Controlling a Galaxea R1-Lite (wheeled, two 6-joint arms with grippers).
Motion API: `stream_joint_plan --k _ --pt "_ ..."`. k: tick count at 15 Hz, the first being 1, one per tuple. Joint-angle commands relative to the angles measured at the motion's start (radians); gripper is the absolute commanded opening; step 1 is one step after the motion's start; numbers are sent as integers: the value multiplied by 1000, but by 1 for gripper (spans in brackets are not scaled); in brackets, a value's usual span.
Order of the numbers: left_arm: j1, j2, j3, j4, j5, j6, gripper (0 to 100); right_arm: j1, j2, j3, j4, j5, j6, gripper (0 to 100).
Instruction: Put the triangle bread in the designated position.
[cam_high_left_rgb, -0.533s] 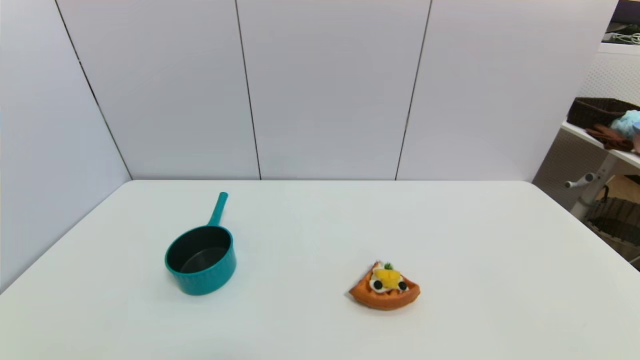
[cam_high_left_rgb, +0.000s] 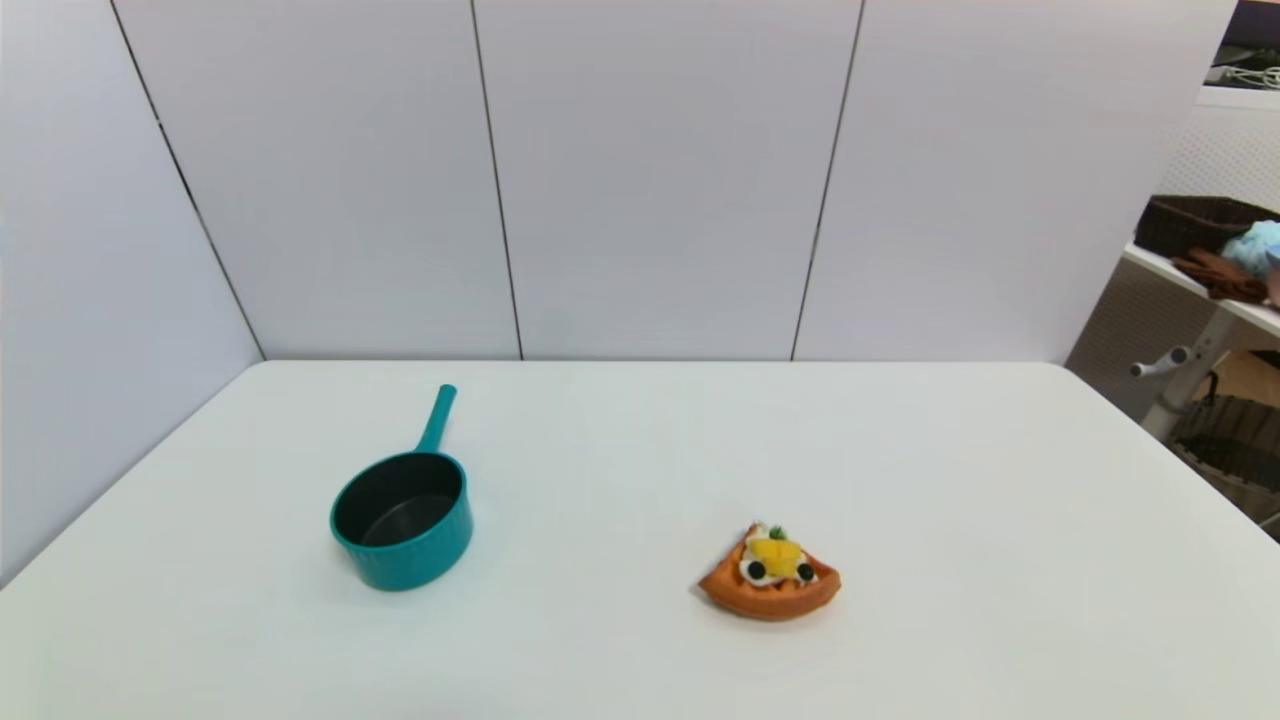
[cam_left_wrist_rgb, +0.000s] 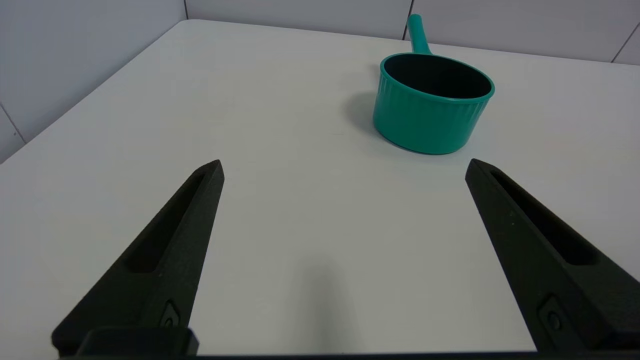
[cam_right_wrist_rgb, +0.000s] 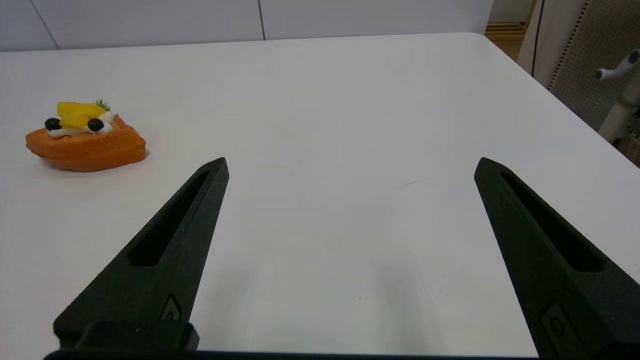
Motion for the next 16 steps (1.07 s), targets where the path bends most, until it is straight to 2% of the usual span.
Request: stream_joint_plan --k 1,3,4,6,8,9,11,16 --pt "2 107 -18 -11 1 6 100 0 0 0 0 0 0 100" --pt "-1 362 -149 -152 -28 88 100 0 0 0 0 0 0 100" --pt "-15 517 -224 -236 -67 183 100 0 0 0 0 0 0 100" --pt "-136 802 -400 -340 -156 331 100 0 0 0 0 -1 0 100" --pt "-421 1093 -617 -336 -182 368 100 0 2 0 0 0 0 100" --pt "-512 1219 -699 -340 -182 370 100 0 0 0 0 0 0 100" --pt "-633 1432 -853 -334 -185 407 100 0 0 0 0 -1 0 100" --pt "-815 1811 -1173 -328 -185 454 100 0 0 0 0 0 0 100"
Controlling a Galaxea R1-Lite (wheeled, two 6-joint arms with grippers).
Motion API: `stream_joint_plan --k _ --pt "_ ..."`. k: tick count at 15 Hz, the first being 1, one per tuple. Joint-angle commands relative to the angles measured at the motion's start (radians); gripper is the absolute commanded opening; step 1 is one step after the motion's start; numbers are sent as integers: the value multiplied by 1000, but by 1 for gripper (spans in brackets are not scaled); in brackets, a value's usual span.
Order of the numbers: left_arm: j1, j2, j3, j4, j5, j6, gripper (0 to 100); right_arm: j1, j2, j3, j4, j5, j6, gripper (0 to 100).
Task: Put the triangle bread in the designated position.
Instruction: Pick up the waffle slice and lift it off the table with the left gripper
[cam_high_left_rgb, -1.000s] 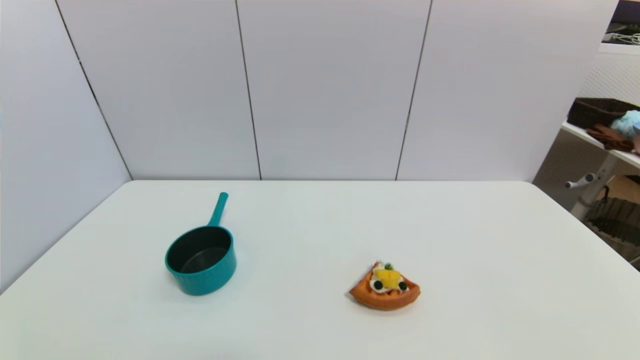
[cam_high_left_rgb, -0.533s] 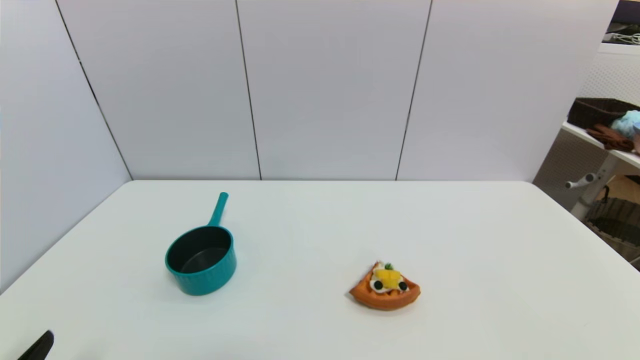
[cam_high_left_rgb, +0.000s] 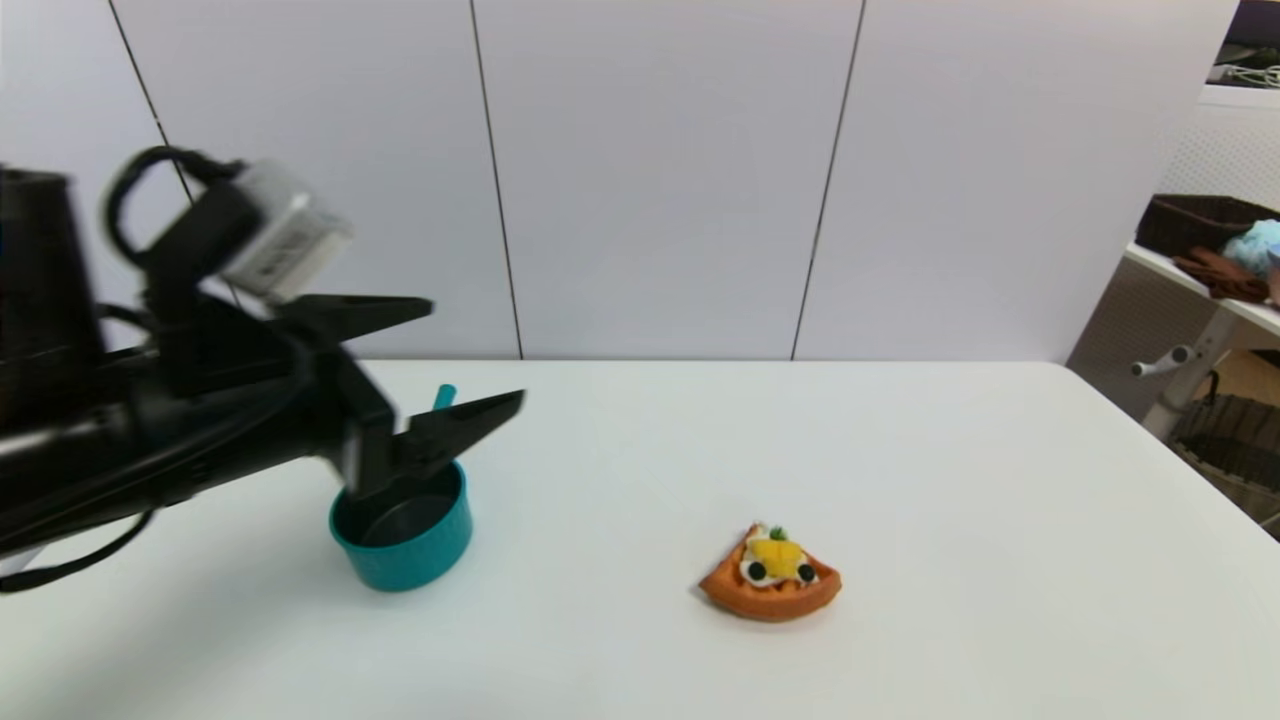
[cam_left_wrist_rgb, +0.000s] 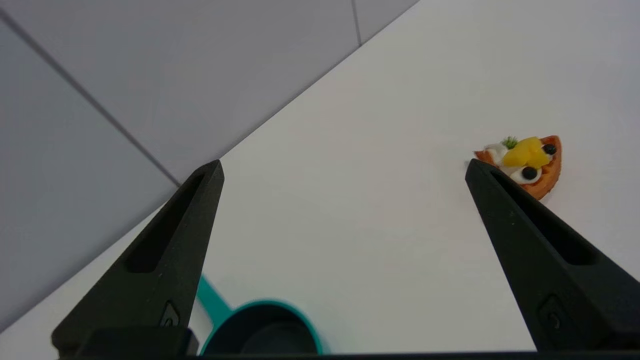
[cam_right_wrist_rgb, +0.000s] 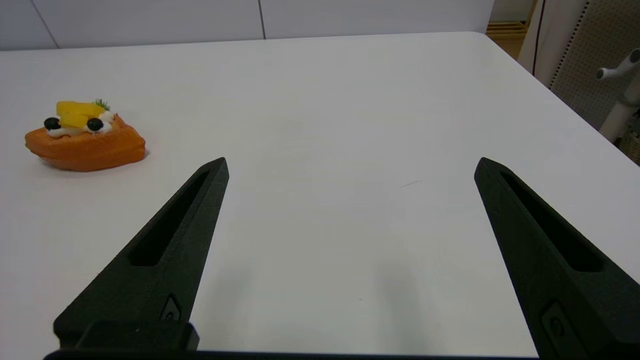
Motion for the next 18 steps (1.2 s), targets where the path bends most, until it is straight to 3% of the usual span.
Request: stream_joint_plan --k 1,4,8,13,18 --pt "-280 508 -372 -10 -17 58 100 0 0 0 0 1 0 100" --pt "-351 593 -458 124 -15 55 100 0 2 0 0 1 0 100" --pt "-358 629 -487 276 -9 52 100 0 0 0 0 -1 0 100" --pt "-351 639 -485 289 80 -23 100 0 0 0 0 1 0 100" --pt "-352 671 -482 292 74 -83 100 0 0 0 0 1 0 100"
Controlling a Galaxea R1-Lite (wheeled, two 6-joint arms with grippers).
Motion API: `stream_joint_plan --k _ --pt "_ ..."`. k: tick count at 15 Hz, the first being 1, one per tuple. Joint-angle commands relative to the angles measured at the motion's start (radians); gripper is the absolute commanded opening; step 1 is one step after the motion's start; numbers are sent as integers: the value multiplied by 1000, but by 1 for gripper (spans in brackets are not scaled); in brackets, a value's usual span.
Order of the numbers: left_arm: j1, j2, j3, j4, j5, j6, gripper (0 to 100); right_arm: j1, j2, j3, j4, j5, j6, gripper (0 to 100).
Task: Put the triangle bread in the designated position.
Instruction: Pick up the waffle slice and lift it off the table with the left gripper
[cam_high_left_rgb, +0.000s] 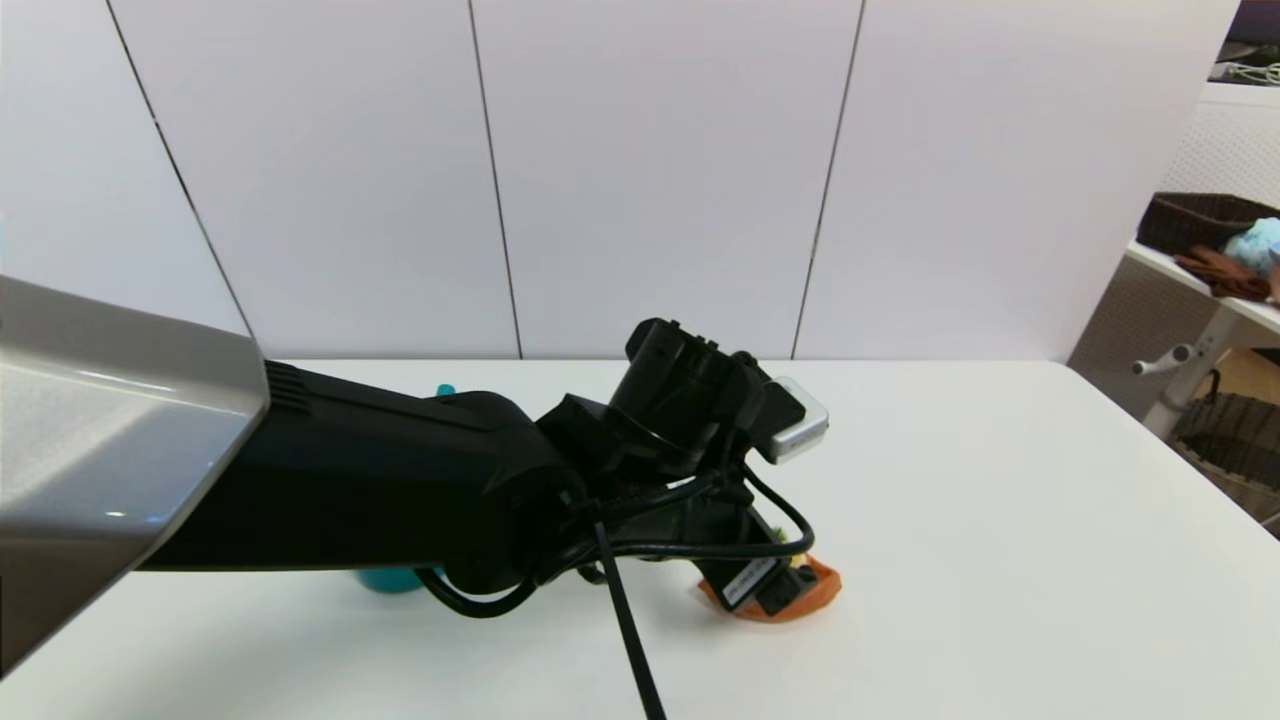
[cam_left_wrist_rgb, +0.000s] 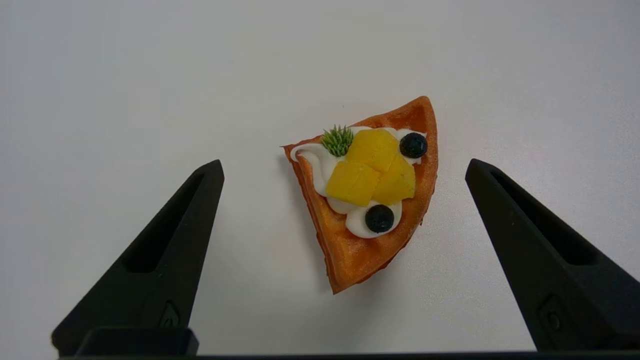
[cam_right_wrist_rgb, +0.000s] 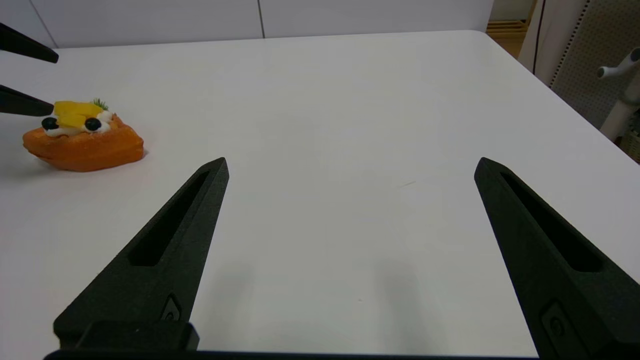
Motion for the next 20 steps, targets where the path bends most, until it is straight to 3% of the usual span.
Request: stream_joint_plan --k 1,4,15,16,20 --pt "0 17 3 -2 -8 -2 100 0 2 0 -1 0 0 100" --pt "0 29 6 1 -57 -20 100 0 0 0 -1 0 0 100" --pt "0 95 3 18 -58 -23 100 0 0 0 -1 -1 0 100" --pt "0 99 3 18 -58 -22 0 0 0 0 -1 -1 0 100" --pt "0 107 8 23 -60 -20 0 0 0 0 -1 0 0 100"
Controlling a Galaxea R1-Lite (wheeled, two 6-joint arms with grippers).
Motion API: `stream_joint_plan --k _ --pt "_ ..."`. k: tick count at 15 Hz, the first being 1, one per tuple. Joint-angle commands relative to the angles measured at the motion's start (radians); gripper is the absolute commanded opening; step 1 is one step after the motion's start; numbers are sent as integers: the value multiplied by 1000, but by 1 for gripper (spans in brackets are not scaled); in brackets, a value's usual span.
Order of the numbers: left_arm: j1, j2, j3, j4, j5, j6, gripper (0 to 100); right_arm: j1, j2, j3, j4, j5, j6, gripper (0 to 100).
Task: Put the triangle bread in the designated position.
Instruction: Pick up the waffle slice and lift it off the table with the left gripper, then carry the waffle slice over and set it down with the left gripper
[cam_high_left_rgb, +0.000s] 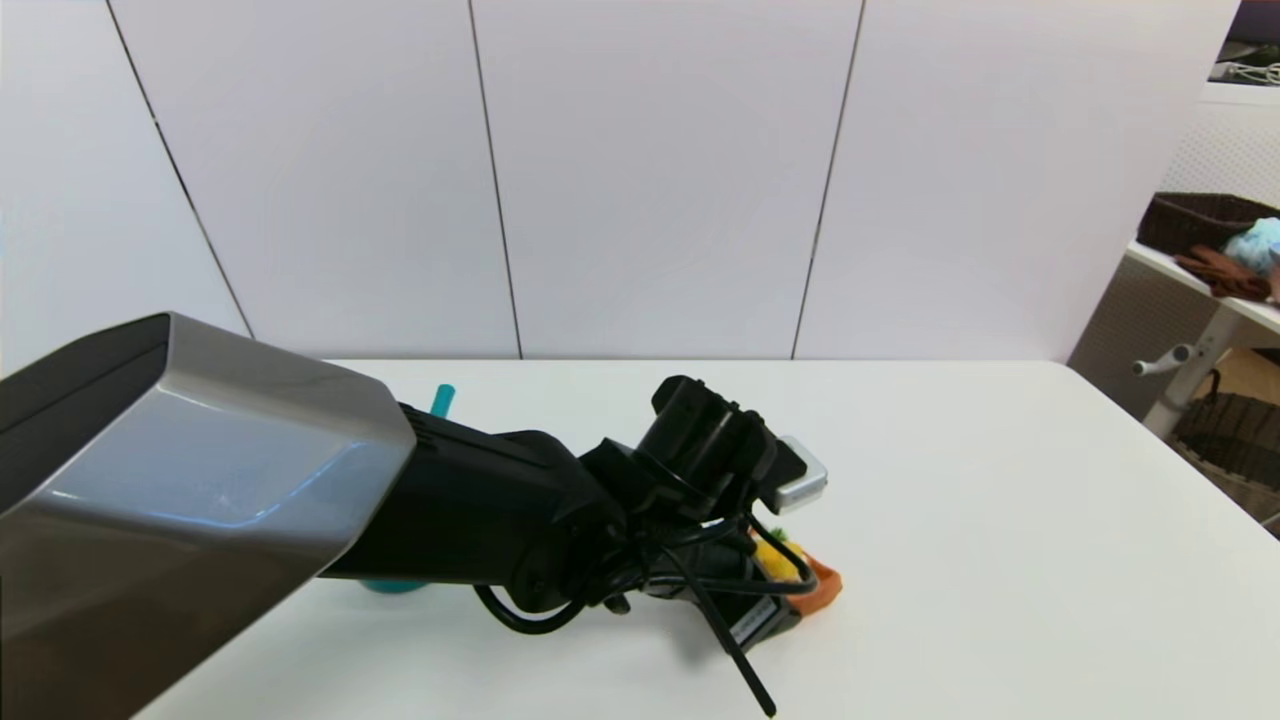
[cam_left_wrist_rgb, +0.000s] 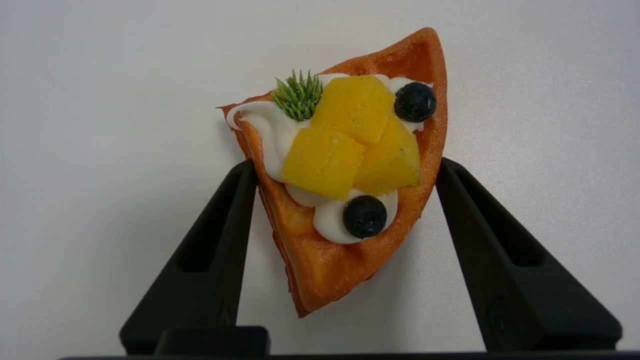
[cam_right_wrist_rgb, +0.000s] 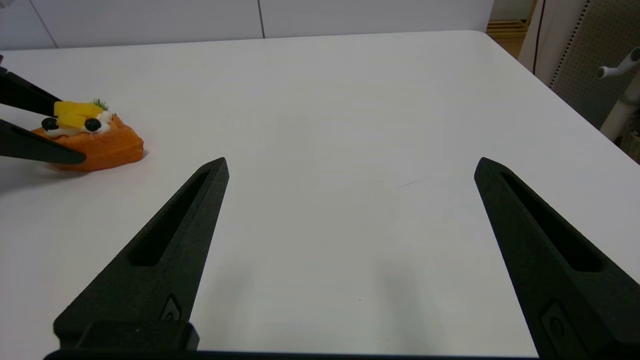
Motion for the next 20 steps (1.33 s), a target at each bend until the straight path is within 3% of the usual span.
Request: stream_joint_plan --k 1,7,10,15,20 --pt "0 6 7 15 -3 2 0 0 0 0 0 0 0 100" --pt "3 -70 -4 23 -1 -1 0 0 0 0 0 -1 0 100" --pt "60 -174 -4 21 8 5 0 0 0 0 0 0 0 100" --pt "279 -369 12 23 63 16 0 0 2 0 0 0 0 100" --pt "581 -508 82 20 91 8 0 0 0 0 0 -1 0 100"
